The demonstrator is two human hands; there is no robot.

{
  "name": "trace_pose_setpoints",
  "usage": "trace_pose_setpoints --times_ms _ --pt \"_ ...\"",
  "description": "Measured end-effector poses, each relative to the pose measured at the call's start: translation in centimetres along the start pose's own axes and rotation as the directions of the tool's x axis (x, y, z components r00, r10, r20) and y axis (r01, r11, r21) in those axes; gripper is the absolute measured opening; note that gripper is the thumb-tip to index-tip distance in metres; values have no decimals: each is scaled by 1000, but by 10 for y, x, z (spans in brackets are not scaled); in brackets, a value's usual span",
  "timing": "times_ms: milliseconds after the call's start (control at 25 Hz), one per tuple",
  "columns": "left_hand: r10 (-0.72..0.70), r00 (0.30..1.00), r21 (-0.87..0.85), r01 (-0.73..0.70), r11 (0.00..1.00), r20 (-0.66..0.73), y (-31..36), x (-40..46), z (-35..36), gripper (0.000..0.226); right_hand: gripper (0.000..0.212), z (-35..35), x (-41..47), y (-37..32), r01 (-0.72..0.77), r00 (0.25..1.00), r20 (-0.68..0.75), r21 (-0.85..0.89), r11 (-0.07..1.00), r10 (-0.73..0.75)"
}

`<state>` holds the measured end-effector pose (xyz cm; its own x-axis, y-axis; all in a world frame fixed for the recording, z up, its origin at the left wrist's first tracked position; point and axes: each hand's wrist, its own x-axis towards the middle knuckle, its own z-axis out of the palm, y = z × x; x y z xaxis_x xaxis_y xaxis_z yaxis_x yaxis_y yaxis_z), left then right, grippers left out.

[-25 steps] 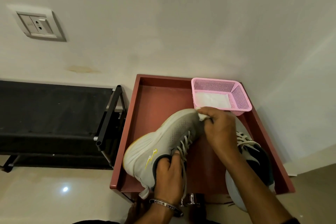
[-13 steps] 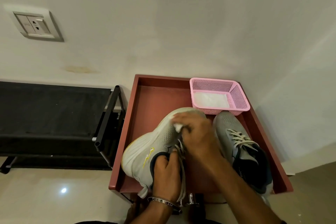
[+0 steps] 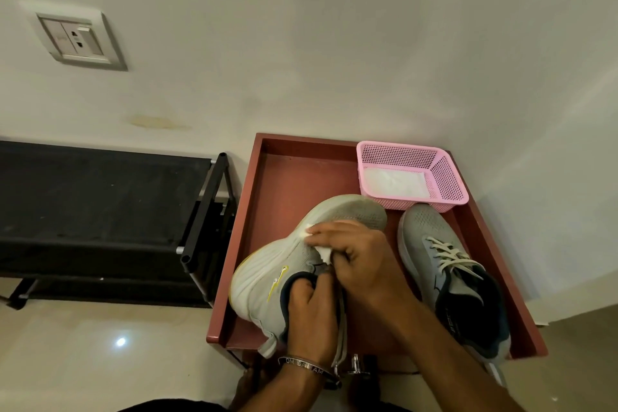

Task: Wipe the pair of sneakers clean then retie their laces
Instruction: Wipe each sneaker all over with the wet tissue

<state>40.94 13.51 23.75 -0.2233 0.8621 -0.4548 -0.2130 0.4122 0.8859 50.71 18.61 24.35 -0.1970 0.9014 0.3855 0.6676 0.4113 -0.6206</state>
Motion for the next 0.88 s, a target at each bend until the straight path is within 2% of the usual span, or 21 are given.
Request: trace_pose_setpoints --times_ms 40,80,160,240,280,360,440,480,520,600,640,680,800,840,880 --pt "-5 1000 -7 5 1000 -3 0 0 -1 31 49 -2 2 4 25 1000 -10 -14 1000 -25" --pt "-5 1000 -18 5 1000 -7 2 -1 -1 32 48 -7 6 14 -16 997 -80 -40 999 12" --pt "12 1000 -47 -13 999 -9 5 -4 -2 36 46 -22 12 36 -236 939 -275 -85 968 205" --pt "20 1000 -51 -20 998 -10 7 -5 -2 38 45 -26 11 37 -363 889 -330 -91 927 316" --pt "17 1000 -41 -18 999 -11 6 -4 -2 37 45 -23 11 29 -325 916 -271 -70 943 296" --pt "4 1000 -24 -4 1000 0 4 -1 -2 31 43 -13 6 5 -130 990 -45 30 991 131" --pt "-10 1000 -22 10 1000 12 5 -1 -2 28 43 -11 0 -1 -5 995 95 126 992 -7" --pt "-13 1000 -33 13 999 13 6 -2 -2 30 44 -14 1 7 -24 997 73 133 991 15" --pt "-11 1000 -48 12 999 11 7 -3 -2 32 45 -16 3 20 -99 995 -10 128 987 101" --pt "-15 1000 -77 16 997 12 10 -4 -2 33 46 -20 5 40 -290 926 -221 97 952 305" --pt "-17 1000 -96 19 995 18 9 -3 -2 32 46 -20 5 39 -345 894 -270 97 934 358" --pt "-19 1000 -101 21 995 23 8 0 -3 31 45 -18 4 32 -346 897 -249 116 931 364" --pt "1 999 -77 2 997 47 10 1 -2 26 40 -14 -3 -7 -218 976 70 263 940 207" --pt "9 998 -81 -5 997 54 9 2 -2 26 41 -14 -5 -12 -170 981 135 277 946 137" --pt "13 998 -88 -8 996 58 9 3 -3 24 44 -17 -4 -9 -142 984 136 247 959 111"
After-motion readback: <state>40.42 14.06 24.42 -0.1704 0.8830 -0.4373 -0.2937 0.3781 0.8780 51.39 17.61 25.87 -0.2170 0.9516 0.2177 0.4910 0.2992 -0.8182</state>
